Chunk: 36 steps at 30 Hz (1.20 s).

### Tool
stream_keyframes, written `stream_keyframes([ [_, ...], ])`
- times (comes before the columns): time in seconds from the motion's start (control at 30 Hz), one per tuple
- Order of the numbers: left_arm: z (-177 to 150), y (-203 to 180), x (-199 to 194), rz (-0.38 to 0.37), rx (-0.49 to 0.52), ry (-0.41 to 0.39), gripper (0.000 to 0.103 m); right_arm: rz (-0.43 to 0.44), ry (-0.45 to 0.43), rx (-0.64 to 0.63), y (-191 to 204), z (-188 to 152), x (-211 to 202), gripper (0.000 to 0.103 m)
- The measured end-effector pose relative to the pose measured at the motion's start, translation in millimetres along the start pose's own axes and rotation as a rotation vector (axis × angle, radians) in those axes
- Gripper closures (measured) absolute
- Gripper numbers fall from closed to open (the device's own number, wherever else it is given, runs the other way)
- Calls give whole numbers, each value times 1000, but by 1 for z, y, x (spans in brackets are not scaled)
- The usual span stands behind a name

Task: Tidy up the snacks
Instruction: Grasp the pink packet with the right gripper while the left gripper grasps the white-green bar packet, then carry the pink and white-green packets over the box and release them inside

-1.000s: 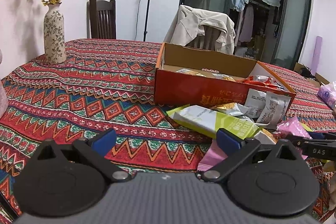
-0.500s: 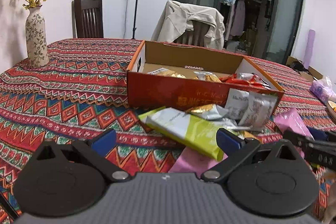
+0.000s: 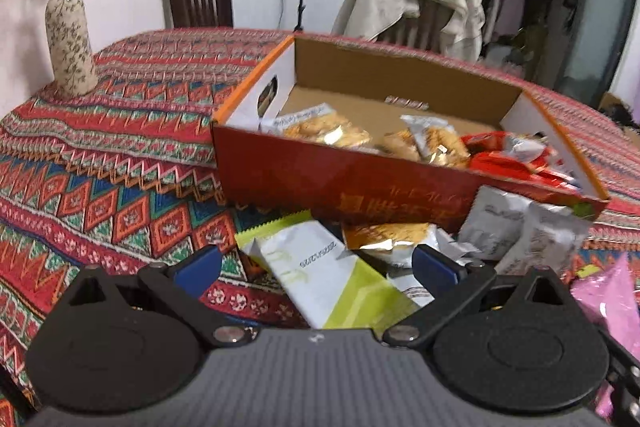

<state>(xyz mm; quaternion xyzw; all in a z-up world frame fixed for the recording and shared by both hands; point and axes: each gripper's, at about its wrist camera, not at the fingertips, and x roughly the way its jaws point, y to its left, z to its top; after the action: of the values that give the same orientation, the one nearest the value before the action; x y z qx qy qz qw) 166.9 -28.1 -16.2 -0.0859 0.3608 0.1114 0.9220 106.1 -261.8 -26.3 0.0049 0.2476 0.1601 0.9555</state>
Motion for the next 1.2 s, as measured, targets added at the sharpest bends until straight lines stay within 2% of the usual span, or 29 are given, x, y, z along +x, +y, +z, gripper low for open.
stream_keyframes([
  [0.1, -3, 0, 6, 19, 6, 21, 0, 2, 4, 2, -1, -1, 1, 43],
  [0.4, -7, 19, 10, 11, 8, 52, 2, 4, 19, 6, -3, -3, 5, 43],
  [0.5, -7, 24, 11, 11, 19, 59, 11, 8, 23, 7, -2, -3, 6, 43],
  [0.57, -7, 27, 12, -3, 17, 72, 22, 9, 25, 6, -1, -3, 7, 43],
  [0.7, -8, 33, 11, -16, 17, 67, 36, 9, 28, 5, 0, -4, 7, 43],
  [0.83, -9, 43, 6, -32, 5, 55, 63, 6, 30, 9, -1, -4, 6, 43],
  [1.2, -16, 62, -11, -49, -5, 14, 64, 8, 26, 3, 7, -4, 2, 43],
])
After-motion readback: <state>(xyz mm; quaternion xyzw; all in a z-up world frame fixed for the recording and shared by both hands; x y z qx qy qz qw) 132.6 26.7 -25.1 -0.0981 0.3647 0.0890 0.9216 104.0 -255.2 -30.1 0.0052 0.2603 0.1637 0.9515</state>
